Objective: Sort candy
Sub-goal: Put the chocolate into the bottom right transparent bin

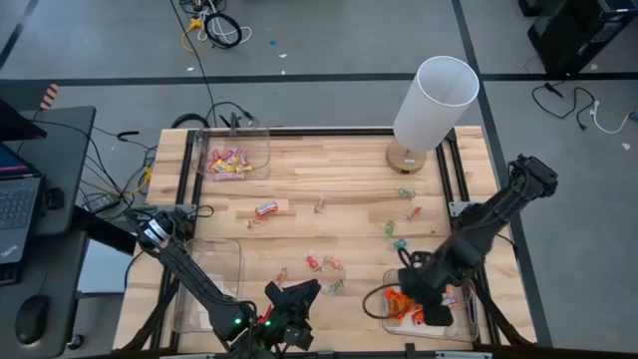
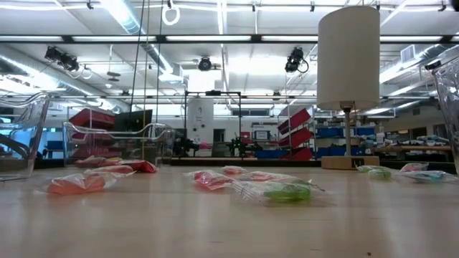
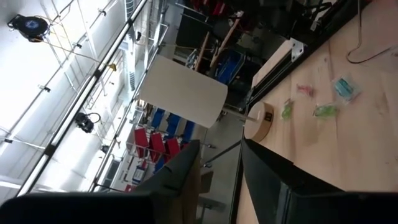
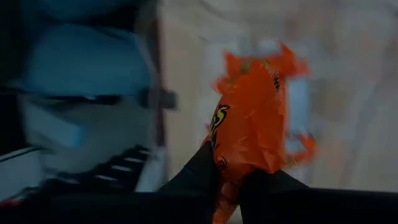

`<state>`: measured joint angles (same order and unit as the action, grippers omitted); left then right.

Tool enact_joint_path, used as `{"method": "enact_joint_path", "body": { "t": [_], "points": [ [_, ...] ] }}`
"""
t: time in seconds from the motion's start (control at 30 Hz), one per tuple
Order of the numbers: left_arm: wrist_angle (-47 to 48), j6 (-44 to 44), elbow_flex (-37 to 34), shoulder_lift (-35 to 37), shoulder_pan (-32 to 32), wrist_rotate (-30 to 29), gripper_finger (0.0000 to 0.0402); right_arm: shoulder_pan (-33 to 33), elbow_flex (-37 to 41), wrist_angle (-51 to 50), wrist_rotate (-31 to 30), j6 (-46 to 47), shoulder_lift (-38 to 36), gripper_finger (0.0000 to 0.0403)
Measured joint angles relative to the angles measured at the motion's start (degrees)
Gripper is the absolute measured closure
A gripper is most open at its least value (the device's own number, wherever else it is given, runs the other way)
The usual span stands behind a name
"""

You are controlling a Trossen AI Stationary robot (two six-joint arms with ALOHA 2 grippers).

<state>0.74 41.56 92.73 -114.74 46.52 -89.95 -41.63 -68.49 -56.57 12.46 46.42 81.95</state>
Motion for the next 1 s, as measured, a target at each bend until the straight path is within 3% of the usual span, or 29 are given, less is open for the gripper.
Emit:
{"method": "enact_joint_path", "body": {
  "t": [0.27, 0.63, 0.77, 1.0],
  "points": [
    [1.46, -0.19, 0.0, 0.0, -0.24, 0.0, 0.028, -10.07, 0.95, -4.78, -8.19, 9.87, 0.47, 0.0358],
    [4.17, -0.64, 0.0, 0.0, -1.69, -0.02, 0.028, -18.12, 6.29, 1.01, -8.28, 25.55, 1.04, 0.0349],
    [4.9, -1.32, 0.0, 0.0, -2.21, -0.02, 0.028, -19.44, 7.34, 2.95, -3.72, 26.04, 3.75, 0.0347],
    [5.0, -1.37, 0.0, 0.0, -2.55, -0.02, 0.028, -19.97, 7.34, 3.61, -2.14, 23.64, 8.73, 0.0341]
  ]
}}
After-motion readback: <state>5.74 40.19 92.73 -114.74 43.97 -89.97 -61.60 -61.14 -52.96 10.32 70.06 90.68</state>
